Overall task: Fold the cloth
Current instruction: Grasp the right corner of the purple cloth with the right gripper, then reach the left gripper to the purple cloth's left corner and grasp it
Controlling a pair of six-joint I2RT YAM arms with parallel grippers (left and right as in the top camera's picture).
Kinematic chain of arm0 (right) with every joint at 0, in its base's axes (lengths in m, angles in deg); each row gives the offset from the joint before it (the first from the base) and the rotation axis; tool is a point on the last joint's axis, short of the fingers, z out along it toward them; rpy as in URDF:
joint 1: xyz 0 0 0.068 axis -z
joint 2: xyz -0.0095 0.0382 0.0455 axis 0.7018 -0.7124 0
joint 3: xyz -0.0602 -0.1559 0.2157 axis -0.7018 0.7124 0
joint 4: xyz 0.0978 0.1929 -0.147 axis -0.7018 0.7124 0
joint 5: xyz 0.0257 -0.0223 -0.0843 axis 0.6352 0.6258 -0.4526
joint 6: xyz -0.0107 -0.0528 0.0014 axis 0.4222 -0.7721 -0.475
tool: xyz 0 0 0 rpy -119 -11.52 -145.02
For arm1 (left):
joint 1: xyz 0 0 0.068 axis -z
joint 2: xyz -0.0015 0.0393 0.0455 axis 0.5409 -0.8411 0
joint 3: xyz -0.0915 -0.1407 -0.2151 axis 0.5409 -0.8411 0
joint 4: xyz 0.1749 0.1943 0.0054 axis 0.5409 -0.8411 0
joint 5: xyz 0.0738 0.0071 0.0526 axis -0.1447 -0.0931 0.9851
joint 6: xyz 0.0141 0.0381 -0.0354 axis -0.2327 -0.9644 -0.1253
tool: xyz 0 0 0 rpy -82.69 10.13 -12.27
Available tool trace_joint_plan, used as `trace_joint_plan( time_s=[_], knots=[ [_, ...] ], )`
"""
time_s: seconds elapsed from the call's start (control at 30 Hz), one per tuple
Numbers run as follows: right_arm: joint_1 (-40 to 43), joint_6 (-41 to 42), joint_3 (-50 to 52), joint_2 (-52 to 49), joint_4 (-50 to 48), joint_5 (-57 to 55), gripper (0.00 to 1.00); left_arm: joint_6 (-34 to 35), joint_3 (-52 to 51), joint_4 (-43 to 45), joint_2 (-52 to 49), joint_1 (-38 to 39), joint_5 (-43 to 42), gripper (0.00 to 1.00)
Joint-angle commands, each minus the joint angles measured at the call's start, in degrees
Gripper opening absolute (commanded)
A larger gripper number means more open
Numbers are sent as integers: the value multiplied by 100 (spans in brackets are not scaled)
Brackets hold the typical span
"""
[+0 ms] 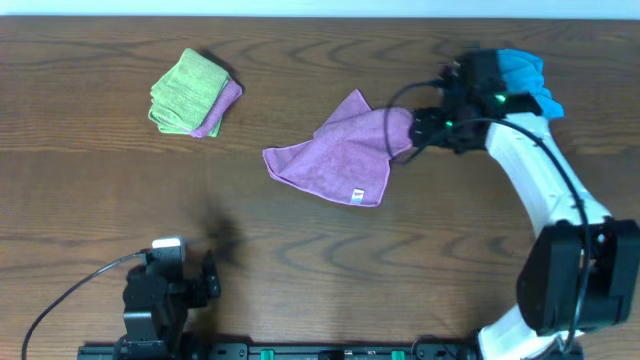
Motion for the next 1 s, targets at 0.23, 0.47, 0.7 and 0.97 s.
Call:
trace_joint_plan(
  time_s=[0.23, 0.47, 0.7, 0.97],
  knots=[
    [664, 157, 636, -372, -1172, 911, 67, 1364, 273, 2153, -1034, 28, -1768, 95],
    [667, 378, 636, -861, -1620, 1084, 66, 1464, 1759, 2170, -3202, 31, -2382, 96],
    [667, 883, 636, -1215, -2046, 1364, 62, 1517, 3268, 2216, -5184, 31, -4146, 95],
    [662, 1432, 636, -1309, -2634, 1475, 55, 3060, 3355, 2424, -6314, 31, -4341, 95]
  ],
)
